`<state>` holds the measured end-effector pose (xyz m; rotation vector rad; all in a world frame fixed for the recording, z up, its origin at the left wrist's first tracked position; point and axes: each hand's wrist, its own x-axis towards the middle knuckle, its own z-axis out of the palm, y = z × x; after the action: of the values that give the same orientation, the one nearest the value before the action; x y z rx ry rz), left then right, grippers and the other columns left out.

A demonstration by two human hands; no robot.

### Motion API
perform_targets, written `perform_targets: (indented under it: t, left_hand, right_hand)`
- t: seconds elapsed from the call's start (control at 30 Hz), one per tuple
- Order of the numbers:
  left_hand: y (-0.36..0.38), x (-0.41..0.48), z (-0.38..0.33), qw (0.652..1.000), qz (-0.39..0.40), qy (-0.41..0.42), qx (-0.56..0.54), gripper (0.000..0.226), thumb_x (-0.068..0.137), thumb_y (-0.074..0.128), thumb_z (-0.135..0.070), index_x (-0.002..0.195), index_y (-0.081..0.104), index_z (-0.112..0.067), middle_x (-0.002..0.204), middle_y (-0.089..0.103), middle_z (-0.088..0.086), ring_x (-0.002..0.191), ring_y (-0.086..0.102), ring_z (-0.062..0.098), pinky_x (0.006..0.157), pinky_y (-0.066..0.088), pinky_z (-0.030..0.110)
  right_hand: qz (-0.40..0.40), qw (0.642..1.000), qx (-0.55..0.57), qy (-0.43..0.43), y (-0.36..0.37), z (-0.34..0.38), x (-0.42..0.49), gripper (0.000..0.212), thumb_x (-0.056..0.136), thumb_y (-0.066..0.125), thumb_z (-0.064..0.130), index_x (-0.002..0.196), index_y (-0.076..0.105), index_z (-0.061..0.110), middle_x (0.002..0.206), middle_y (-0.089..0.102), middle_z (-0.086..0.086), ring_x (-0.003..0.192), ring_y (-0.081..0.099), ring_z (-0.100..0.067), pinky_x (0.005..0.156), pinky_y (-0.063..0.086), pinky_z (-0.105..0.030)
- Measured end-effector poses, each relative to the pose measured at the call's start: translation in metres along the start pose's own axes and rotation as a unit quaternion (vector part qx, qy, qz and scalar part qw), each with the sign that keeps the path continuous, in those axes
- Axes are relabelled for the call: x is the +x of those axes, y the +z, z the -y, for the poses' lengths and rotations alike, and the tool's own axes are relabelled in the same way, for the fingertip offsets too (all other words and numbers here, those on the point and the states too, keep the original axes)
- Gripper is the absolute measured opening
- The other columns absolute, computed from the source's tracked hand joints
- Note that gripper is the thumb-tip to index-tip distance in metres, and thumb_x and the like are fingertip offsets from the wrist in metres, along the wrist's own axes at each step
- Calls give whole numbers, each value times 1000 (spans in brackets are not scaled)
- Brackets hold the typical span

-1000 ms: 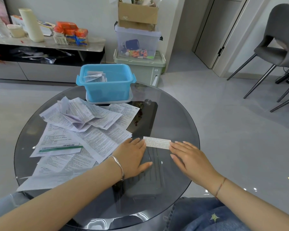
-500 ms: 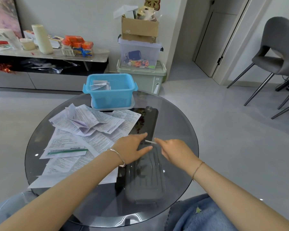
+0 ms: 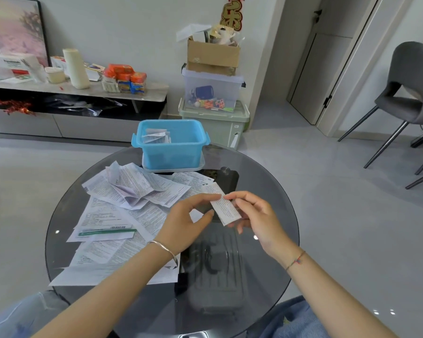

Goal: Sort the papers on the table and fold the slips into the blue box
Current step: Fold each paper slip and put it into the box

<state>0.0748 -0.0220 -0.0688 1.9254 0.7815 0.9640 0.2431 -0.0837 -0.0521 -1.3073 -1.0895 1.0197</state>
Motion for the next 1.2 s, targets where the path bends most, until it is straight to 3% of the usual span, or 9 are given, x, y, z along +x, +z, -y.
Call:
perform_targets:
  t: [0.17, 0.3, 0.43, 0.6, 0.87, 1.0, 1.07, 1.2]
  left_hand:
    - [-9, 7, -9, 996, 40, -32, -75, 26, 87, 65, -2, 107, 70, -16, 106, 71, -11, 99, 65, -1, 87, 43, 9]
    - [-7, 11, -12, 995, 25, -27, -97, 19, 82, 73, -10, 99, 70, -19, 92, 74, -10, 91, 68, 2, 86, 46, 12]
    - [0, 14, -12, 991, -12, -25, -133, 11, 77, 76, -9, 83, 69, -17, 81, 75, -9, 82, 70, 5, 77, 50, 12]
    - [2, 21, -14, 993, -10, -22, -117, 17, 84, 70, -14, 70, 60, -14, 67, 67, -7, 70, 65, 3, 74, 51, 16]
    - [8, 20, -24, 988, -1, -29, -155, 20, 92, 58, -4, 75, 47, -6, 51, 59, -16, 49, 53, -6, 54, 38, 6]
    - [11, 18, -29, 980, -22, -48, -191, 15, 92, 56, -1, 93, 42, 3, 58, 65, -3, 44, 54, -5, 48, 36, 4]
    - [13, 18, -30, 976, -36, -61, -204, 16, 92, 57, -1, 99, 42, -1, 65, 68, 3, 44, 55, -5, 49, 37, 4]
    - [15, 20, -26, 977, -33, -77, -194, 21, 91, 61, -7, 104, 55, -22, 63, 71, -8, 59, 63, -5, 61, 42, 5]
  right_hand:
    - [24, 999, -26, -41, -2, 1, 4, 23, 89, 55, -9, 103, 66, 4, 86, 73, -2, 59, 62, -14, 47, 40, -19]
    - [-16, 997, -27, -69, -1, -1, 8, 9, 86, 63, -2, 93, 68, -2, 82, 73, -10, 55, 62, -13, 45, 41, -21]
    - [-48, 995, -24, -79, -2, -4, 10, 4, 83, 67, -1, 81, 66, -5, 68, 71, -6, 57, 66, -14, 46, 45, -20]
    - [-40, 996, -30, -79, 0, -4, 9, 13, 84, 67, 2, 89, 67, -10, 66, 68, 1, 60, 65, -10, 49, 48, -21]
    - [-69, 996, 23, -44, 8, -2, 10, 10, 83, 68, 6, 79, 69, -2, 66, 70, -5, 62, 66, -11, 59, 52, -19]
    - [-72, 996, 33, -30, 10, -3, 10, 12, 85, 66, 4, 74, 67, -1, 70, 71, -8, 62, 67, -13, 61, 54, -21]
    - [-74, 996, 31, -29, 10, -3, 10, 12, 86, 64, 3, 74, 65, 0, 70, 72, -6, 61, 67, -13, 61, 55, -22]
    - [-72, 997, 20, -34, 10, -4, 9, 11, 87, 63, 2, 77, 63, -2, 68, 71, -4, 59, 65, -13, 59, 54, -22]
